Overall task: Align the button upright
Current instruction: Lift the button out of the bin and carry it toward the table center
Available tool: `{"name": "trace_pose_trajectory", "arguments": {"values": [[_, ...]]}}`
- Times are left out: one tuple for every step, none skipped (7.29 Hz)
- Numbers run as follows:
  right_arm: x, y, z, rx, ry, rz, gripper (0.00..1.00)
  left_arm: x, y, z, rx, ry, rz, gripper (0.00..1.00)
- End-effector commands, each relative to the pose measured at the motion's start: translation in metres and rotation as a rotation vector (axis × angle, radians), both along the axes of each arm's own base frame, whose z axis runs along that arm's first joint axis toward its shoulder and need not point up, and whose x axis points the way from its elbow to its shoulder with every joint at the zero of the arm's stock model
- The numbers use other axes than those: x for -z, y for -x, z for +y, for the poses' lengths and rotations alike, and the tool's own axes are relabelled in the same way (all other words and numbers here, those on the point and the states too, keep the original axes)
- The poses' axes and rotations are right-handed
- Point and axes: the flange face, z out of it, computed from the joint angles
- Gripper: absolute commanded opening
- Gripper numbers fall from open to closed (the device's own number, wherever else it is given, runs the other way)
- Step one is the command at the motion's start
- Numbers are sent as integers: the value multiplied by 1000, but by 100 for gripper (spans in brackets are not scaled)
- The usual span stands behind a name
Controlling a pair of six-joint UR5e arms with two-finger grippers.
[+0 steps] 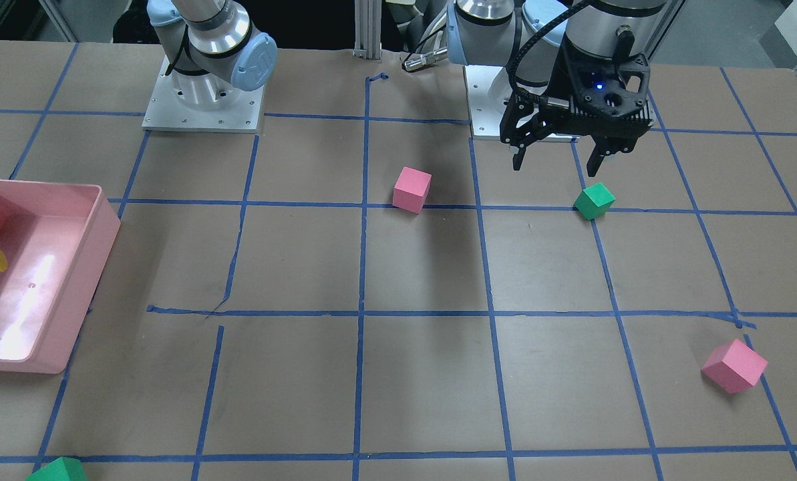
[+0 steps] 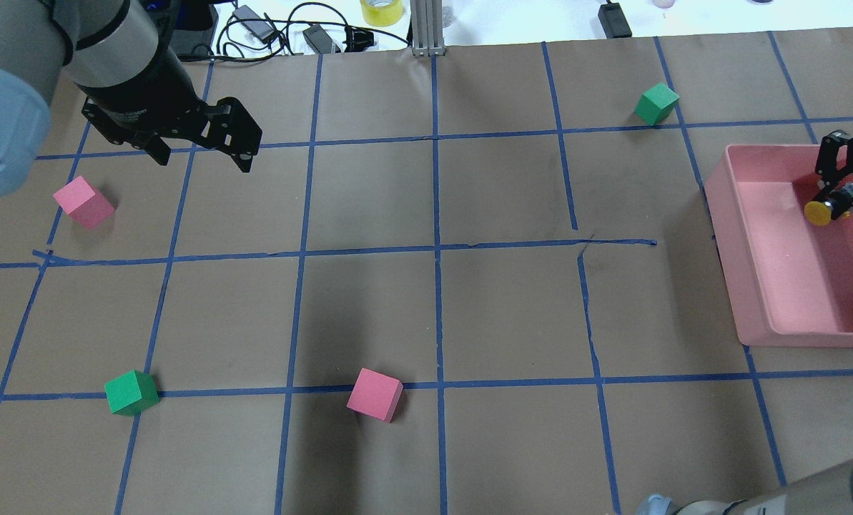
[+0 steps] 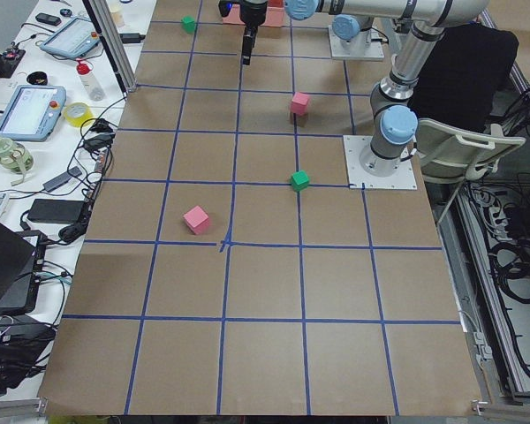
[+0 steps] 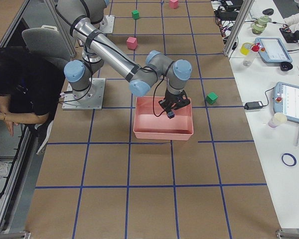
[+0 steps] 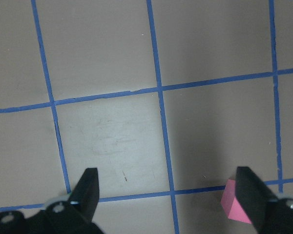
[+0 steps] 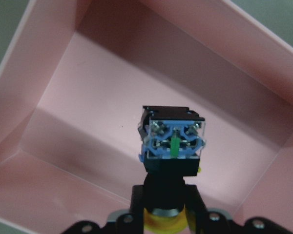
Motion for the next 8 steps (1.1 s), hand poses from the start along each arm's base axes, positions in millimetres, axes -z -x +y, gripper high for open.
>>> {"name": "trace_pose_trajectory", "arguments": {"values": [[-22,-40,-11,-129,25,10,0,-1,-2,0,0,0,-5,100],[-23,-80,-23,-219,35,16,0,0,-3,1,-2,-9,1,100],[-22,-127,-32,-353,44,1,0,-1,-3,1,-1,-8,-1,100],[-22,-185,-43,-444,77,13,0,-1,-3,2,1,-8,-1,100],[-16,-244,-49,-557,94,17,0,-2,-4,2,-1,-6,-2,100],[-10,-309,-44,-713,97,11,0,-1,-4,2,-1,-8,-2,100],[5,-347,-44,-841,82,0,0,-1,-4,2,-1,-8,-2,100],[14,-381,-47,-944,74,-8,0,-2,-4,2,-1,-6,-2,100]]}}
